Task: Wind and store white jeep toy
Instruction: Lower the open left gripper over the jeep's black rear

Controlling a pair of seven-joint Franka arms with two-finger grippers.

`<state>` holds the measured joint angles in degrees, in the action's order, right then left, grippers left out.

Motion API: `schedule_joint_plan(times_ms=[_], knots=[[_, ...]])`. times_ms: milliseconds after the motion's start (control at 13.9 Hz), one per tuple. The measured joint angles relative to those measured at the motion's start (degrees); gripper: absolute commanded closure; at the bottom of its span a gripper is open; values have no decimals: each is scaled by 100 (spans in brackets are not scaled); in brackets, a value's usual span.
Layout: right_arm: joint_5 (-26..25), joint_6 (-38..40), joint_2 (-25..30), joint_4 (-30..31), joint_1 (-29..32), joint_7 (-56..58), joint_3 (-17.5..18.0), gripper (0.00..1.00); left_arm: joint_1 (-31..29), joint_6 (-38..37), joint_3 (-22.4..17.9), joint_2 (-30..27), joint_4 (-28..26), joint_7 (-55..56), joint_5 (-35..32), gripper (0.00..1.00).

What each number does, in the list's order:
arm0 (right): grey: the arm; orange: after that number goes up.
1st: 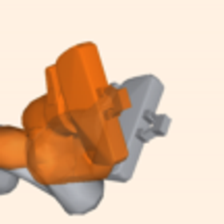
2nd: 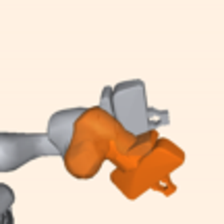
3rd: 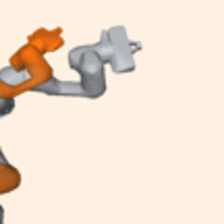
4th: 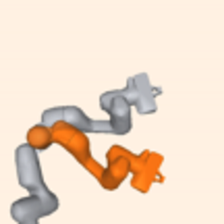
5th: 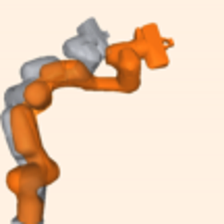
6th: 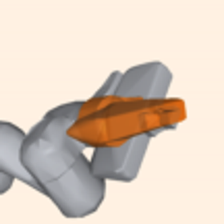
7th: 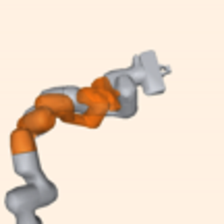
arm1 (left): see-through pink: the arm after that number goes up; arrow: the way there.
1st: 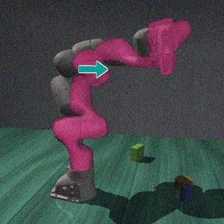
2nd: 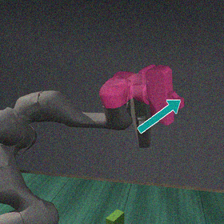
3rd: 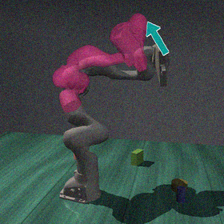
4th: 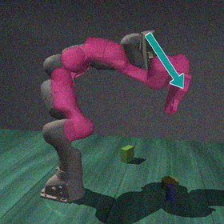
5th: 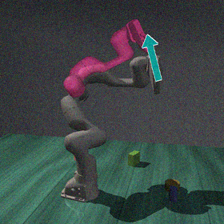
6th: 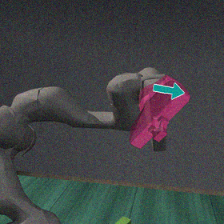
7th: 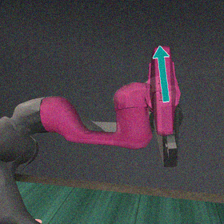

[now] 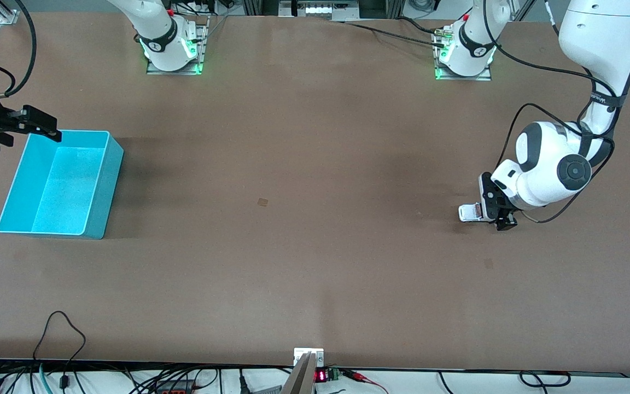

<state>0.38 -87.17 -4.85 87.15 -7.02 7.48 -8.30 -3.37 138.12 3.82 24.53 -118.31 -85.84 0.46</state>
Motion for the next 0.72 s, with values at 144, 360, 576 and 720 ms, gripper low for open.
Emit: schedule_joint_plan(times_ms=[144, 360, 576, 720], knots=[[0, 0, 0, 0, 0, 0, 0, 0, -7, 23, 0, 17, -3, 0, 0, 0], [0, 0, 0, 0, 0, 0, 0, 0, -8, 105, 0, 67, -6, 0, 0, 0], [0, 0, 0, 0, -1, 0, 1, 0, -40, 136, -1, 144, -31, 0, 0, 0], [0, 0, 0, 0, -7, 0, 6, 0, -88, 208, -1, 184, -88, -1, 0, 0]])
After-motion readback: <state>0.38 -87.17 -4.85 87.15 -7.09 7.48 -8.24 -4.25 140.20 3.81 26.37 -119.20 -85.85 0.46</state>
